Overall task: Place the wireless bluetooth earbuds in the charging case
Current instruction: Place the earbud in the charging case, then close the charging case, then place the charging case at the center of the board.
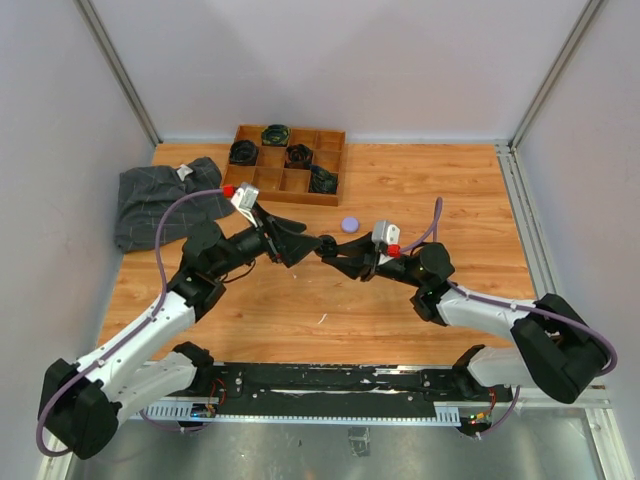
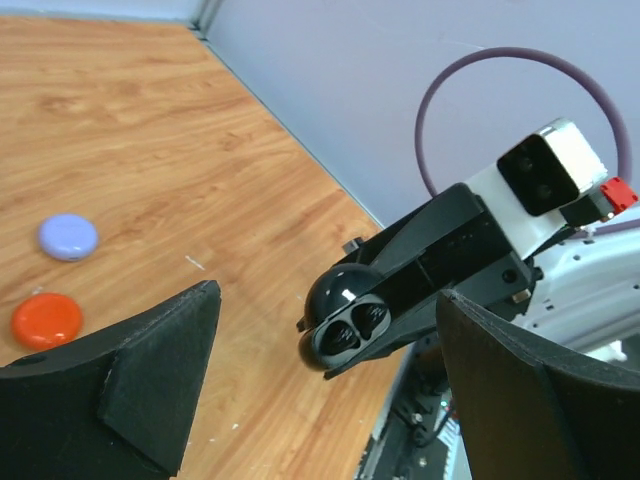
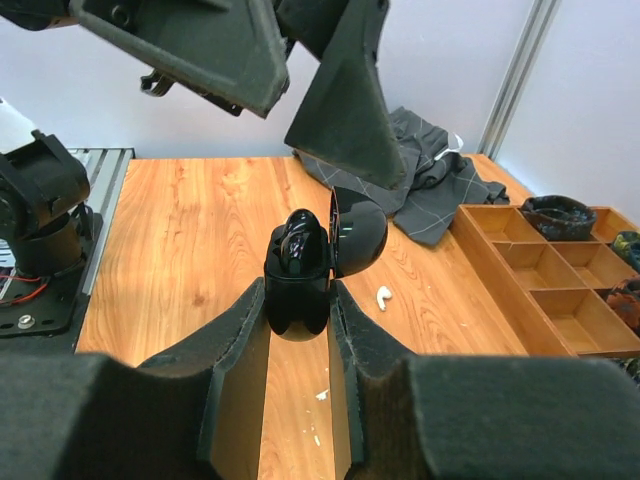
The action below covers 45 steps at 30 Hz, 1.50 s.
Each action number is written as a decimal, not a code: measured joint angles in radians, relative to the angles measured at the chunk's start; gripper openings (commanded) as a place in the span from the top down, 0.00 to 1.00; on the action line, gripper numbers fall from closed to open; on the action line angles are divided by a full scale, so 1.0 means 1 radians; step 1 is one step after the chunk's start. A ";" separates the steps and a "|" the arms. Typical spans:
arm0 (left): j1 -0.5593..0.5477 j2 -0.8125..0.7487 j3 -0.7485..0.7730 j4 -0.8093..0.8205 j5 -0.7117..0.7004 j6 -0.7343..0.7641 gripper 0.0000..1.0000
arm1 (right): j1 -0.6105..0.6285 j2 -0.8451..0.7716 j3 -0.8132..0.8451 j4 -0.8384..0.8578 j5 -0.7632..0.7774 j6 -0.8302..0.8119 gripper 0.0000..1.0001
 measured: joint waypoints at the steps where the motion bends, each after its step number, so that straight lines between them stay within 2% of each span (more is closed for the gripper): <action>1: 0.002 0.015 0.010 0.002 0.017 -0.014 0.06 | 0.000 0.003 0.001 -0.002 -0.007 0.002 0.99; 12: 0.013 0.223 0.045 0.096 0.226 -0.169 0.18 | 0.000 0.016 0.017 -0.022 -0.040 0.020 0.99; 22: 0.018 0.221 0.043 0.221 0.344 -0.208 0.31 | -0.009 0.060 0.031 -0.029 -0.053 0.056 0.99; 29: 0.018 0.186 0.043 0.243 0.389 -0.195 0.29 | -0.024 0.080 0.034 -0.079 -0.057 0.084 0.99; 32: 0.018 0.144 0.044 0.146 0.343 -0.133 0.26 | -0.045 0.082 0.034 -0.099 -0.058 0.106 0.99; 36: 0.018 0.090 0.067 -0.052 0.179 -0.029 0.23 | -0.090 0.082 0.034 -0.159 -0.045 0.139 0.99; 40: 0.018 0.053 0.082 -0.248 -0.082 0.062 0.17 | -0.148 0.074 0.038 -0.278 -0.014 0.169 0.99; 45: 0.020 0.044 0.076 -0.395 -0.385 0.124 0.12 | -0.234 0.072 0.094 -0.505 0.054 0.209 0.99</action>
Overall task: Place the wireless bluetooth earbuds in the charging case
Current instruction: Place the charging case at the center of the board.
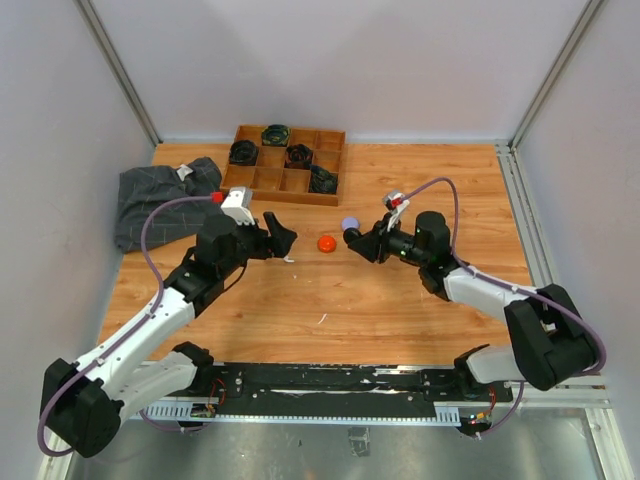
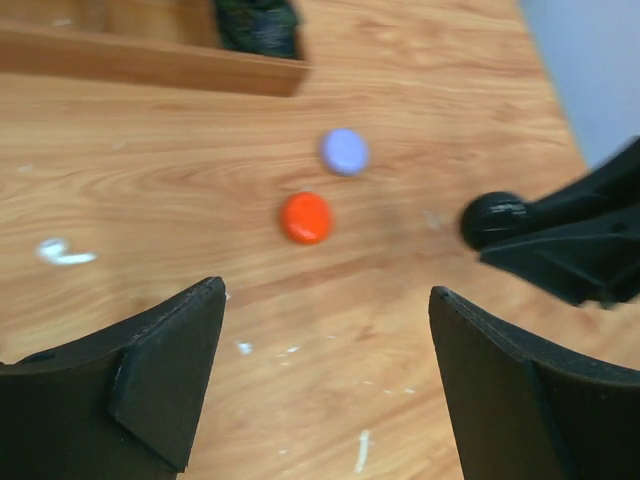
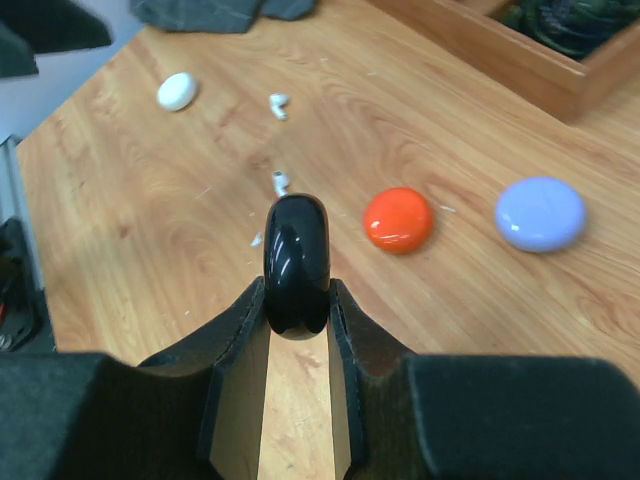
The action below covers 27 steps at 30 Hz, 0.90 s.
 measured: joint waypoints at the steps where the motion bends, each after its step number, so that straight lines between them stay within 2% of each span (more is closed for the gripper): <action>1: 0.002 0.000 -0.006 -0.018 -0.055 0.006 0.12 | -0.015 0.003 0.018 -0.043 0.008 0.006 0.99; 8: 0.048 0.019 -0.078 -0.056 -0.272 0.010 0.08 | -0.092 0.158 0.179 -0.251 0.037 0.073 0.93; 14: 0.085 0.038 -0.141 -0.057 -0.311 -0.017 0.08 | -0.109 0.401 0.356 -0.406 -0.018 0.142 0.86; 18: 0.095 0.039 -0.149 -0.055 -0.314 -0.032 0.08 | -0.109 0.502 0.425 -0.467 -0.037 0.171 0.80; 22: 0.099 0.039 -0.154 -0.047 -0.314 -0.045 0.08 | -0.110 0.568 0.468 -0.510 -0.054 0.199 0.70; 27: 0.102 0.037 -0.158 -0.047 -0.315 -0.055 0.08 | -0.115 0.570 0.470 -0.517 -0.064 0.216 0.52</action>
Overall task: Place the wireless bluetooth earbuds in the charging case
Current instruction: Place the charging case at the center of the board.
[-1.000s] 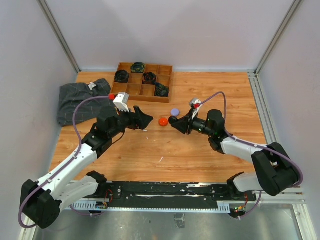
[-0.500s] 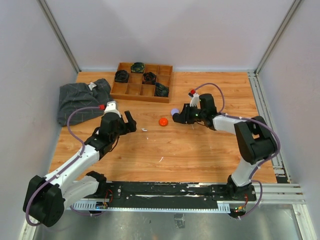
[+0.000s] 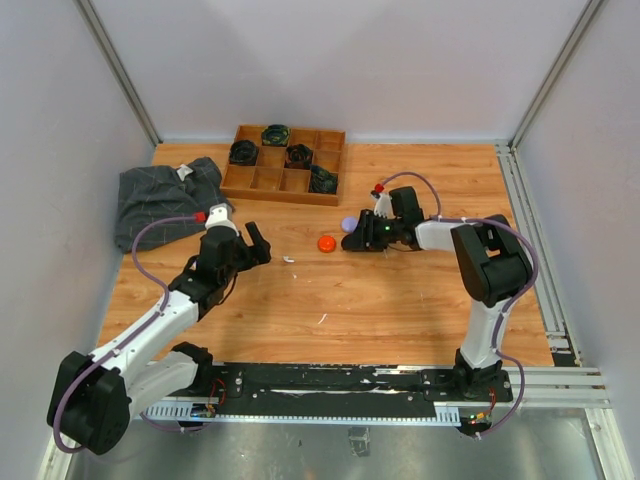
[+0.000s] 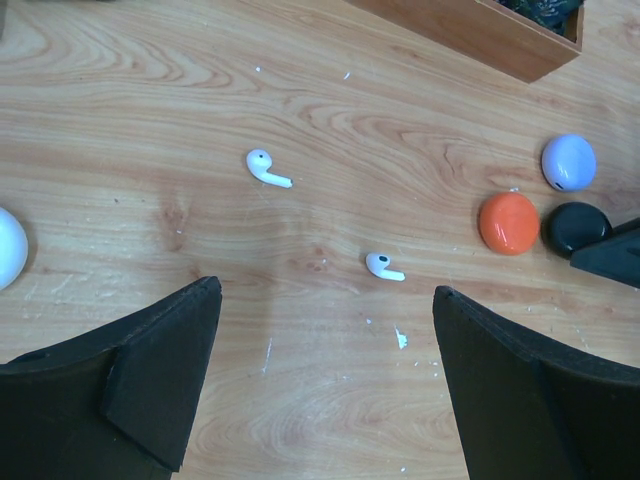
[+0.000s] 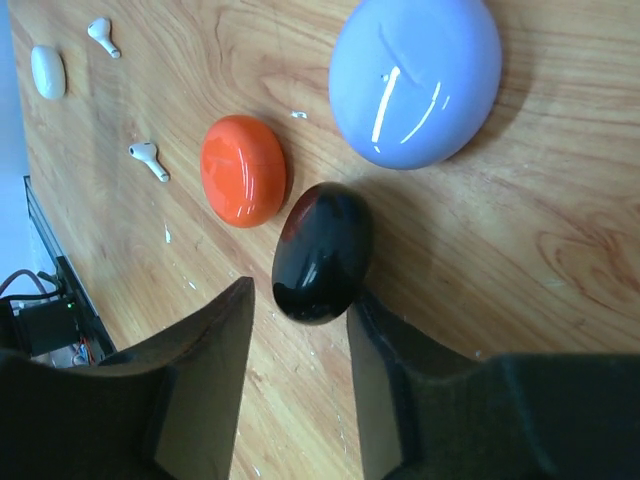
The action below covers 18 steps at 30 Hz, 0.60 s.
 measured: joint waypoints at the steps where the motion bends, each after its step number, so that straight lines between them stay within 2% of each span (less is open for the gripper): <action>1: 0.001 -0.002 0.000 0.000 -0.001 -0.001 0.08 | -0.002 -0.004 -0.001 -0.001 0.000 0.002 0.48; 2: 0.002 -0.005 0.000 0.000 -0.003 -0.003 0.08 | -0.003 -0.010 -0.003 -0.001 -0.001 0.001 0.43; 3: 0.003 -0.008 0.000 -0.001 -0.005 -0.005 0.07 | -0.006 -0.019 -0.008 -0.002 0.001 -0.001 0.33; 4: 0.003 -0.012 0.000 -0.001 -0.007 -0.008 0.07 | -0.011 -0.028 -0.014 -0.003 0.000 -0.002 0.03; 7: 0.007 -0.015 0.001 -0.012 -0.011 -0.019 0.04 | -0.024 -0.074 -0.032 0.003 -0.017 -0.008 0.01; 11: 0.023 -0.014 0.019 -0.060 -0.017 -0.034 0.01 | -0.041 -0.141 -0.090 -0.023 0.033 -0.034 0.01; 18: 0.090 0.009 0.071 -0.135 -0.031 -0.080 0.01 | -0.069 -0.293 -0.143 -0.187 0.173 -0.077 0.01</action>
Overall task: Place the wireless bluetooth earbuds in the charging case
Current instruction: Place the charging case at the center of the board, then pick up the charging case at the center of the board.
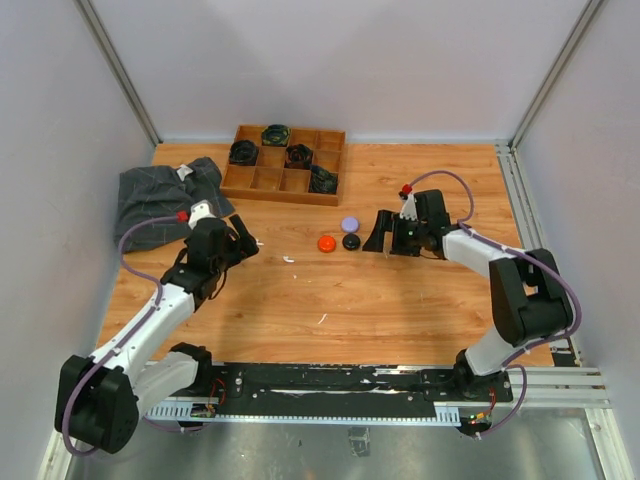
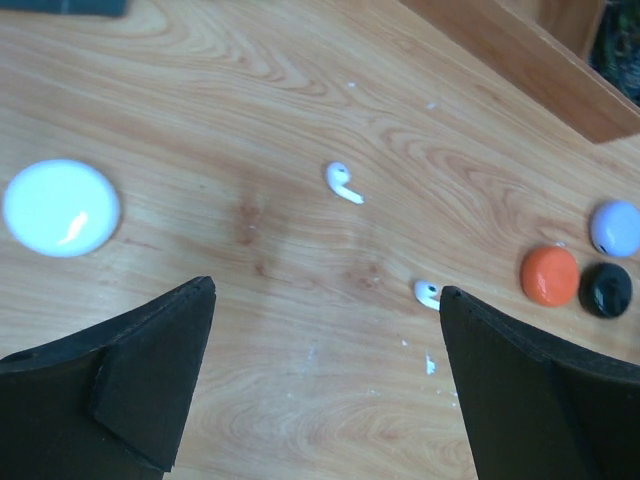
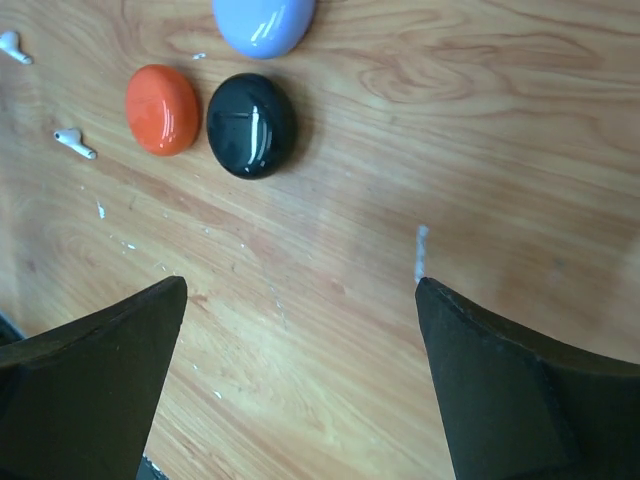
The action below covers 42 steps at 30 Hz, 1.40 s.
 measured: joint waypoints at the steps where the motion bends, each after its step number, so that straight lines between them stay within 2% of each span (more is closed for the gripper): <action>1: 0.018 0.006 0.001 -0.008 0.004 -0.008 0.01 | -0.005 -0.025 0.001 -0.029 0.033 -0.007 0.01; 6: 0.122 0.041 0.002 -0.057 0.024 -0.035 0.01 | -0.016 -0.135 0.027 -0.147 0.167 -0.035 0.02; 13: 0.259 0.078 0.029 -0.118 0.035 -0.071 0.01 | -0.045 -0.402 -0.122 -0.064 0.211 -0.023 0.02; 22: 0.338 0.214 0.093 -0.147 -0.045 -0.108 0.01 | -0.054 -0.414 -0.147 -0.044 0.185 -0.005 0.02; 28: 0.359 0.366 0.167 -0.148 -0.074 -0.099 0.14 | -0.032 -0.416 -0.140 -0.073 0.245 -0.018 0.02; 34: 0.360 0.513 0.253 -0.166 -0.085 -0.043 0.19 | 0.009 -0.420 -0.112 -0.121 0.341 -0.042 0.02; 42: 0.362 0.623 0.302 -0.212 -0.069 -0.009 0.31 | 0.034 -0.423 -0.106 -0.143 0.411 -0.062 0.02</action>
